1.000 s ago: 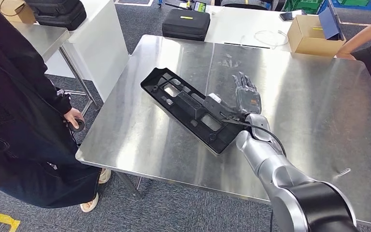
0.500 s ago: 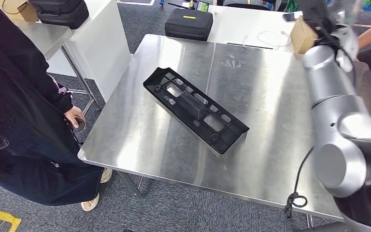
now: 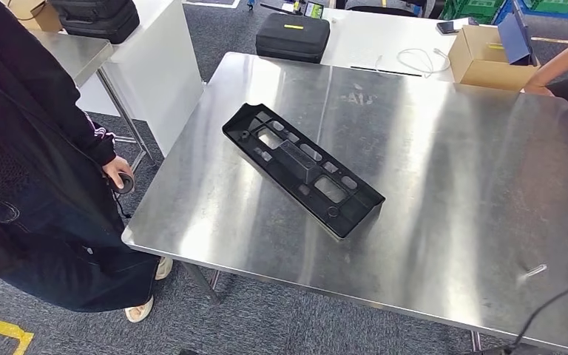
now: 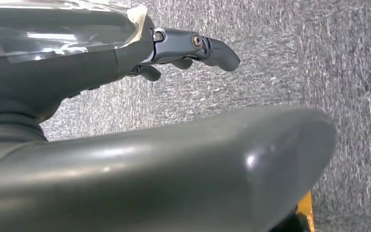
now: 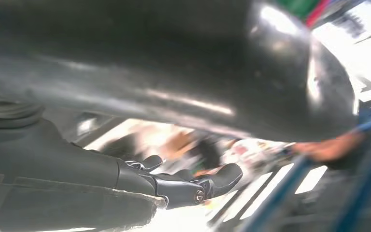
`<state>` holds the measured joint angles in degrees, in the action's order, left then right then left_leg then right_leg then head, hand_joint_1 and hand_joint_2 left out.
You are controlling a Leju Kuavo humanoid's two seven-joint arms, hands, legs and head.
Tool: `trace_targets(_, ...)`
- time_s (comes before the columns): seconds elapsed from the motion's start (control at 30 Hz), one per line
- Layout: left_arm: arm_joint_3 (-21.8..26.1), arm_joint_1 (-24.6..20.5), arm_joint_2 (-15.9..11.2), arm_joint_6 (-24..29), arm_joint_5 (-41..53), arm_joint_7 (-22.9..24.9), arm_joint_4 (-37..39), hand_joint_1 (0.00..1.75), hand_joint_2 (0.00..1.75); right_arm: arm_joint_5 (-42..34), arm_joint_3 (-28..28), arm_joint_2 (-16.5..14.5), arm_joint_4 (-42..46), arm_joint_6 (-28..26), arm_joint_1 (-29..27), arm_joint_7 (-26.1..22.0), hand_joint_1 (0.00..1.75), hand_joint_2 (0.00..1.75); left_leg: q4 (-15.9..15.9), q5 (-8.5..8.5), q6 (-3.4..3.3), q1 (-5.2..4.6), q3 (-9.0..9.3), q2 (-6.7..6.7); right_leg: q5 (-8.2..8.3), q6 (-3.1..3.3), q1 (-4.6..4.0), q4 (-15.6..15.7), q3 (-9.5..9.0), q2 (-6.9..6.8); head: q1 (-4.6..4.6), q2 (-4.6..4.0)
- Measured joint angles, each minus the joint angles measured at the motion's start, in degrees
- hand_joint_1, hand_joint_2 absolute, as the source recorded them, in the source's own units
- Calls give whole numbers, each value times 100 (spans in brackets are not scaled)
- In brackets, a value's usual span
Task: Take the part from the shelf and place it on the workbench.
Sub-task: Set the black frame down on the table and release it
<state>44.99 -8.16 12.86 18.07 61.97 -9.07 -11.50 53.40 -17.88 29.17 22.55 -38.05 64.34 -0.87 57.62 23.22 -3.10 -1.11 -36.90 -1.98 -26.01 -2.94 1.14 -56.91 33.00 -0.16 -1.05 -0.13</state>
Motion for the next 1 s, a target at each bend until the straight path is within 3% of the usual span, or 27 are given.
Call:
trace_targets(0.17,27,35,-42,8,-46,-14,0,0,0,-399,-945,678,-52,-161,-1247,-230,0,0,5,21,-22,-1,0,-24,-22,-34,0,5,-19,-22,2,0)
trace_targets(0.3,68,70,-64,33,-84,-28,0,0,0,-220,-1924,917,-51,-171,-2212,-354,0,0,5,38,-30,-6,1,-22,-27,-39,1,6,-19,-20,-1,0)
trace_targets(0.57,85,111,-81,60,-52,-44,0,0,0,36,-3696,1033,-28,-173,-3417,-734,0,0,3,45,-31,-11,4,-19,-39,-50,7,6,-19,-12,-2,0)
trace_targets(1.0,86,101,-86,51,-68,4,-1,0,0,486,-5057,1057,-30,-173,-4300,-839,0,0,2,53,-34,-27,19,0,-42,-52,18,6,-25,7,-1,0)
